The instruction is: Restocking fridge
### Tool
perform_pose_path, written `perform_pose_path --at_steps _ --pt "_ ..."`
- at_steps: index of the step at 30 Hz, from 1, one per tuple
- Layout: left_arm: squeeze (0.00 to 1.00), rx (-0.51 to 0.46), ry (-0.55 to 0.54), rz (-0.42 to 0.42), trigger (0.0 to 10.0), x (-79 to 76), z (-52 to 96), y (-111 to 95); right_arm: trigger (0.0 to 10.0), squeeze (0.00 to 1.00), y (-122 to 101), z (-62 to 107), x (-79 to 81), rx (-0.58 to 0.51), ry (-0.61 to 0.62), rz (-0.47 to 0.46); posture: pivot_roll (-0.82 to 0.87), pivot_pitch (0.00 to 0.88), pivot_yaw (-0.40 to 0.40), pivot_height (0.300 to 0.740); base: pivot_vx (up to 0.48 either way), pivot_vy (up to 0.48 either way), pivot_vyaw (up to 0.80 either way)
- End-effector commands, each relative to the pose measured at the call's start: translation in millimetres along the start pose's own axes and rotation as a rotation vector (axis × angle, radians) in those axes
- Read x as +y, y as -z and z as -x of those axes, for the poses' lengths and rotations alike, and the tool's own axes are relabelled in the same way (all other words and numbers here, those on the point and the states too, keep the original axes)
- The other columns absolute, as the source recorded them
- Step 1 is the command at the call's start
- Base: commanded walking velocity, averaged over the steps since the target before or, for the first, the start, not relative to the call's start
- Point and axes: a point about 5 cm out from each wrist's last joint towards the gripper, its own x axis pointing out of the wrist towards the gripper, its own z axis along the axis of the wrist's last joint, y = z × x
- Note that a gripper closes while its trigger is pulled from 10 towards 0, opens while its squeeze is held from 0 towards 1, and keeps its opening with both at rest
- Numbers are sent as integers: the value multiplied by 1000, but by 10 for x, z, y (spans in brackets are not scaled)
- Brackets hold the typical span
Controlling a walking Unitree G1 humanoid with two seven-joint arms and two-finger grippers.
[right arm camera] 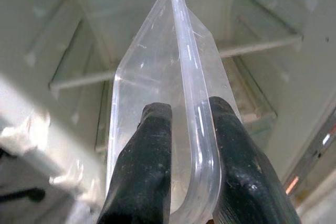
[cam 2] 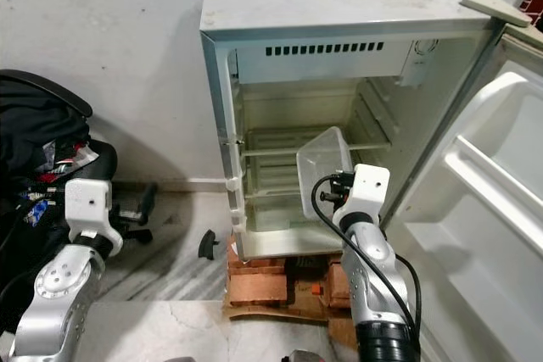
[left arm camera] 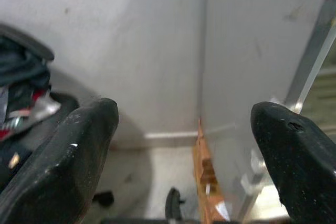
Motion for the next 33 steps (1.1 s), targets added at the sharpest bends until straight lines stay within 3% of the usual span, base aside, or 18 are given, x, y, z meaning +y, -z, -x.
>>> perform_pose_path --at_steps 1,19,28,33 --pt "0 -7 -4 7 10000 -11 38 -19 10000 0 0 40 32 8 -35 -6 68 8 -17 740 0 0 0" --pt "0 -9 30 29 10000 -111 -6 -59 10000 0 -105 114 44 -16 -74 8 31 24 1 740 0 0 0" --pt "0 -18 38 42 10000 -141 20 -83 10000 0 -163 281 55 -43 -133 12 30 14 -1 740 284 0 0" --pt "0 -17 43 45 10000 -155 25 -79 10000 0 -145 287 51 -36 -133 10 29 13 0 740 303 0 0"
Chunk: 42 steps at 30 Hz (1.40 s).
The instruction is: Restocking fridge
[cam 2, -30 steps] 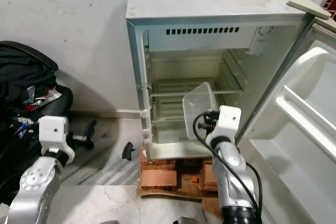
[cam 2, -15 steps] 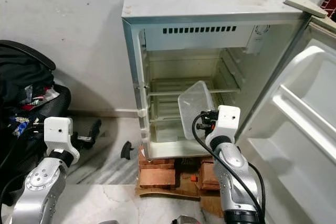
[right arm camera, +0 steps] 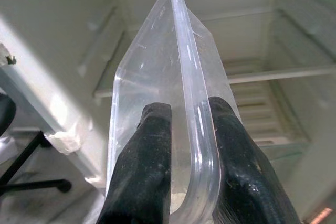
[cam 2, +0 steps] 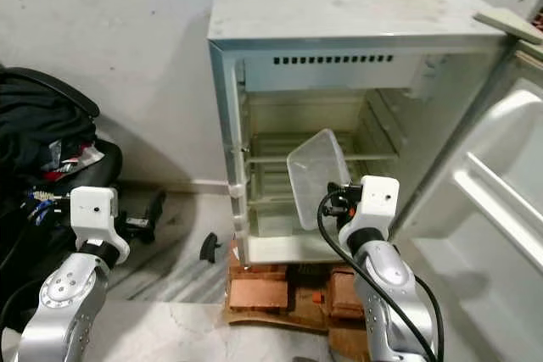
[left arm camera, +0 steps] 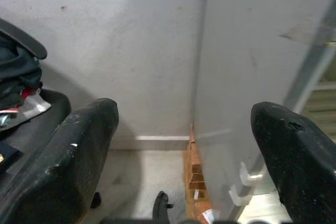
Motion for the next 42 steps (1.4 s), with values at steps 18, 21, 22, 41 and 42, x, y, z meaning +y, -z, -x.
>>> perform_pose_path --at_steps 18,21,22,41,42 --pt "0 33 -39 1 10000 50 263 -37 10000 0 44 432 -71 71 -6 14 25 29 2 740 176 0 0" --pt "0 47 -46 -2 10000 61 287 -18 10000 0 45 441 -104 78 1 22 25 33 0 740 0 0 0" --pt "0 49 -46 -1 10000 60 293 -17 10000 0 38 440 -106 79 3 22 25 33 0 740 0 0 0" --pt "0 127 24 -104 10000 2 463 13 10000 0 5 -216 83 87 29 -135 100 138 -8 740 0 0 0" --pt "0 127 27 -106 10000 -1 473 10 10000 0 5 -261 89 89 33 -152 100 138 -8 740 0 0 0"
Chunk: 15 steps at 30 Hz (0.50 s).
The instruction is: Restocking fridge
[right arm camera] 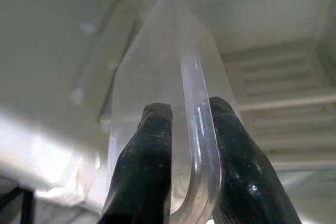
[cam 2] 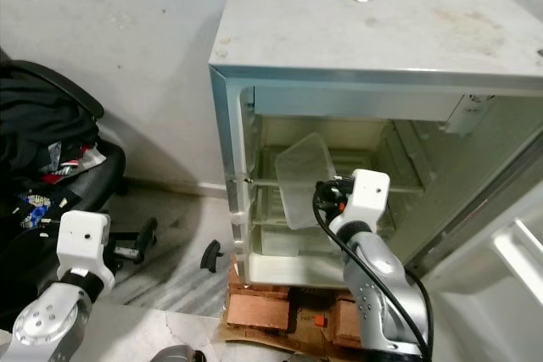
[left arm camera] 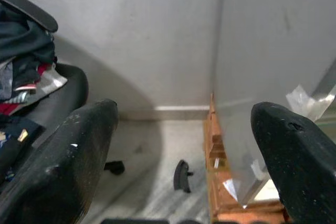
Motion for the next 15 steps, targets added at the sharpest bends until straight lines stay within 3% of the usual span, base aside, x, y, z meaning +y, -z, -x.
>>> perform_pose_path --at_steps 1,9,15 --pt "0 2 19 -12 10000 -16 40 -26 10000 0 -9 -86 -23 -1 20 -36 106 147 -11 740 0 0 0" --pt "0 38 -19 3 10000 18 154 1 10000 0 -109 -462 74 -9 0 -187 156 171 -26 740 0 0 0" --pt "0 43 -42 5 10000 23 219 -19 10000 0 -200 -770 323 -20 -64 -350 201 191 -48 740 0 0 0"
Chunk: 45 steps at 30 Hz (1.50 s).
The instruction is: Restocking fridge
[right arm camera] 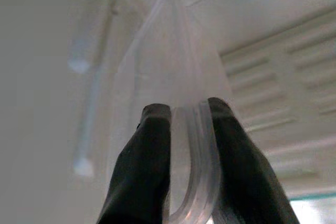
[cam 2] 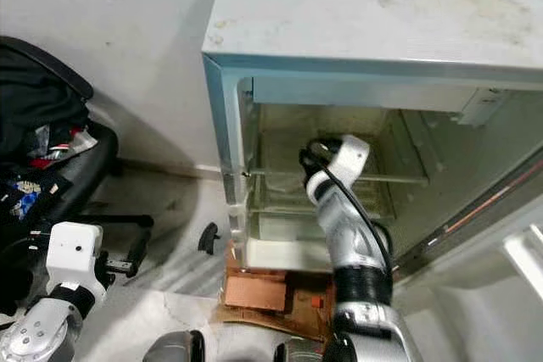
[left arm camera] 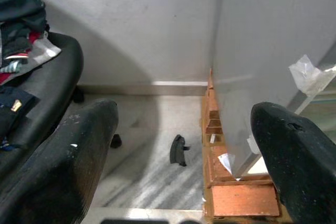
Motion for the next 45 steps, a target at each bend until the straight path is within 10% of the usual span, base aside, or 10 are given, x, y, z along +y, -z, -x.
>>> perform_pose_path --at_steps 1,15,16,17,18,29,39,45 --pt "0 18 -16 1 10000 19 41 14 10000 0 21 -28 13 -8 -5 -42 201 191 -48 740 0 0 0" --pt "0 43 6 -1 10000 -56 208 -1 10000 0 114 -341 306 7 78 -253 269 229 -84 740 0 0 0" --pt "0 42 3 4 10000 -71 205 -7 10000 490 132 -344 317 11 91 -277 274 232 -87 740 0 0 0" --pt "0 42 3 4 10000 -71 205 -7 10000 490 132 -344 317 11 91 -277 274 232 -87 740 0 0 0" --pt "0 44 -4 8 10000 -75 210 -6 10000 1000 123 -352 337 5 87 -287 272 232 -90 740 0 0 0" --pt "0 44 -18 12 10000 -65 163 2 10000 1000 -102 -399 439 -63 0 -39 262 209 -95 740 0 0 0" --pt "0 35 -24 16 10000 -70 97 8 10000 1000 -248 -370 203 -92 37 259 253 188 -98 740 0 0 0" --pt "0 30 -23 9 10000 -40 48 5 10000 1000 -313 -349 70 -93 62 288 240 168 -84 740 0 0 0"
